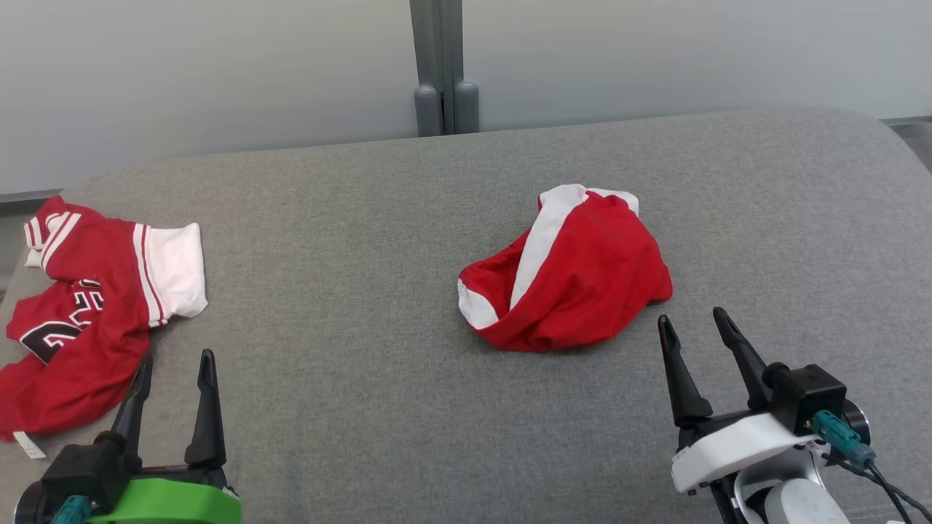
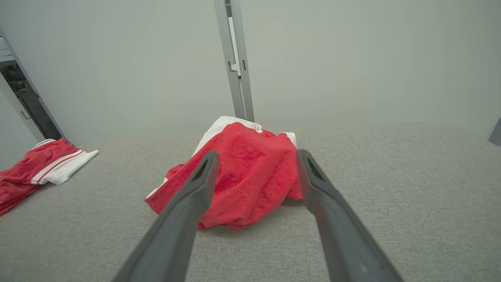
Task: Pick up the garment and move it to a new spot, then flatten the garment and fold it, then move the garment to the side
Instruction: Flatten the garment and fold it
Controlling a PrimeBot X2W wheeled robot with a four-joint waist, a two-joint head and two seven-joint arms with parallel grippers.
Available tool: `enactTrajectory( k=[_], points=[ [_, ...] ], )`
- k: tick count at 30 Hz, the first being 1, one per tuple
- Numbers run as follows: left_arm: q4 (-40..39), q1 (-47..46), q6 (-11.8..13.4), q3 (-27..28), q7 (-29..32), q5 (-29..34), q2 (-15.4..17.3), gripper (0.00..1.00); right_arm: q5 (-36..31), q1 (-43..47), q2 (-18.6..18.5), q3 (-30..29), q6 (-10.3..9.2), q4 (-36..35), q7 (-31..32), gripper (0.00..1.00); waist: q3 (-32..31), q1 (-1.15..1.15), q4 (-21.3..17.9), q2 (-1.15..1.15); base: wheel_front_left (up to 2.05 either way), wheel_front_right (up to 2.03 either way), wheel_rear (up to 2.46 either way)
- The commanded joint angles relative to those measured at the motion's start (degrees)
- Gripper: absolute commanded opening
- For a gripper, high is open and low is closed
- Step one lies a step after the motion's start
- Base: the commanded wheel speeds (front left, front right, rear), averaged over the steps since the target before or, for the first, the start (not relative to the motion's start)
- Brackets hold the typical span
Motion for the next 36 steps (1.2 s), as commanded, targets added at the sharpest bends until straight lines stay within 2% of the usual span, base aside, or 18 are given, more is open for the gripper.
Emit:
enactTrajectory(
  k=[1, 9, 19, 27, 36],
  points=[
    [0.3, -0.7, -0.3, 0.0, 0.0, -0.1, 0.0, 1.0, 0.3, -0.2, -0.1, 0.1, 0.03, 0.1, -0.4, 1.0, 0.3, 0.0, -0.3, 0.0, 0.0, 0.0, 0.0],
    [2.7, -7.9, -1.6, -3.5, 0.7, 0.6, 0.9, 1.0, 0.4, -1.6, -0.2, 0.5, 0.03, 0.2, -0.6, 1.0, 2.7, 0.0, -2.7, 0.0, 0.0, 0.0, 0.0],
    [8.2, -24.9, -2.9, -11.7, 1.9, 1.6, 1.4, 1.0, 0.5, -4.7, -0.1, 0.4, 0.03, 0.3, -1.6, 1.0, 9.4, 0.0, -9.0, 0.0, 0.0, 0.0, 0.0],
    [17.3, -34.4, -3.1, -19.5, 3.3, -1.2, 2.2, 1.0, 1.6, -6.6, 0.2, 0.4, 0.03, 1.7, -3.3, 1.0, 14.1, 0.0, -13.9, 0.0, 0.0, 0.0, 0.0],
    [29.3, -37.1, -3.1, -28.4, 3.6, -5.8, 2.8, 1.0, 2.3, -8.3, 0.2, 0.7, 0.03, 2.9, -4.2, 1.0, 16.3, 0.0, -16.1, 0.0, 0.0, 0.0, 0.0]
  ],
)
